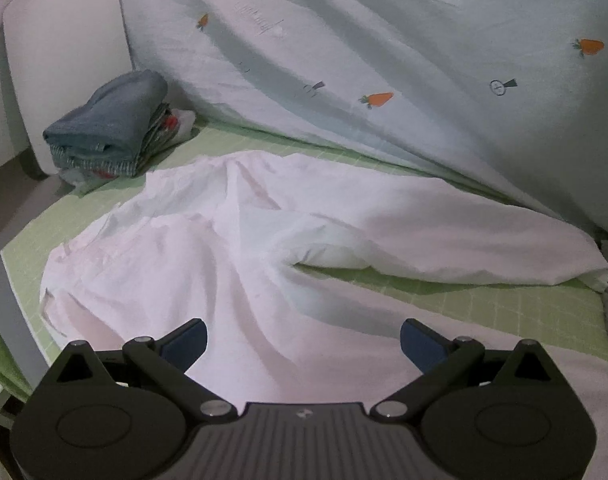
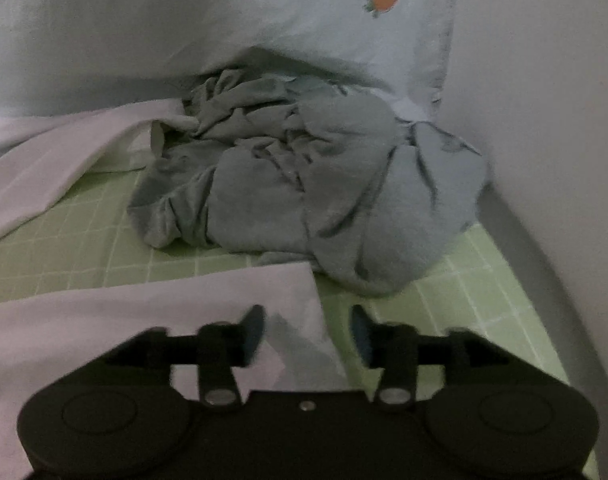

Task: Fold clothes

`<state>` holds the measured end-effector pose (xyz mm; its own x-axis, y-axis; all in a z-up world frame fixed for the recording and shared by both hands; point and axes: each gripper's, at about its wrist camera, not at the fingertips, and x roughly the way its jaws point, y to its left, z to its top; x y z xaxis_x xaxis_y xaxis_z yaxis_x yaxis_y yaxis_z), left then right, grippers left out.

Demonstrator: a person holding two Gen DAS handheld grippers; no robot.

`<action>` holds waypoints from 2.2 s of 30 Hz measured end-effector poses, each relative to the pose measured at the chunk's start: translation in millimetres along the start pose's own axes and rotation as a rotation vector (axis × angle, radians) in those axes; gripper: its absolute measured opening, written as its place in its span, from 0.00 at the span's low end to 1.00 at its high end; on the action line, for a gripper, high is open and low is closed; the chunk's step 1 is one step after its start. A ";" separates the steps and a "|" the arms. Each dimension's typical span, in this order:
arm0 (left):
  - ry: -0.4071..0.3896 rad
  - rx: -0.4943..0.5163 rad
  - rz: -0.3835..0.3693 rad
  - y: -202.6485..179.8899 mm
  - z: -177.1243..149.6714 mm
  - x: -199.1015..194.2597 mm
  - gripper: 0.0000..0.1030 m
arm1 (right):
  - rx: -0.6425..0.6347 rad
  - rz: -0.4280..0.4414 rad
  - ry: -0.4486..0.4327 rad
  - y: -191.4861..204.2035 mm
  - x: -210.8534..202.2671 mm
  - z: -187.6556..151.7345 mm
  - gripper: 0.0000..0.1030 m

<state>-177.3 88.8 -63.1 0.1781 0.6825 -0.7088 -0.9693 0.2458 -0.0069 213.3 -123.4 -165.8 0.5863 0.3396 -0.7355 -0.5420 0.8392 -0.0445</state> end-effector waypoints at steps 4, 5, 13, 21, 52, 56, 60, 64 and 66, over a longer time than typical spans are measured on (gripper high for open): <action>0.019 -0.041 -0.008 28.0 2.4 11.2 0.99 | 0.043 0.014 0.003 5.9 -26.8 -21.2 0.83; 0.022 -0.049 -0.012 36.3 4.6 14.5 0.99 | 0.034 0.016 0.014 11.3 -31.8 -27.9 0.84; 0.040 -0.113 -0.045 102.9 22.4 40.5 0.99 | 0.018 -0.012 0.032 85.1 -73.9 -57.6 0.90; 0.009 -0.156 -0.028 207.6 77.5 81.9 0.95 | 0.031 -0.003 0.001 195.6 -95.3 -57.9 0.98; -0.020 -0.047 -0.070 318.6 214.8 320.0 0.06 | -0.148 -0.037 0.143 429.8 -59.4 -29.9 0.98; -0.050 -0.012 -0.014 315.8 231.6 320.9 0.07 | -0.160 -0.037 0.124 431.3 -62.2 -30.5 0.98; 0.013 0.079 0.097 291.0 220.6 328.9 0.15 | -0.123 -0.030 0.114 420.7 -65.8 -31.0 0.98; 0.052 -0.009 0.044 285.6 210.4 309.9 0.56 | -0.032 -0.029 0.101 397.4 -62.6 -27.1 0.98; 0.039 -0.010 0.006 278.8 202.8 291.0 0.65 | 0.037 -0.025 0.098 381.0 -57.2 -24.0 0.98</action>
<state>-361.3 495.6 -128.2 0.1662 0.6566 -0.7357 -0.9719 0.2353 -0.0096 -41.2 166.7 -156.9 0.5367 0.2770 -0.7970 -0.5044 0.8625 -0.0399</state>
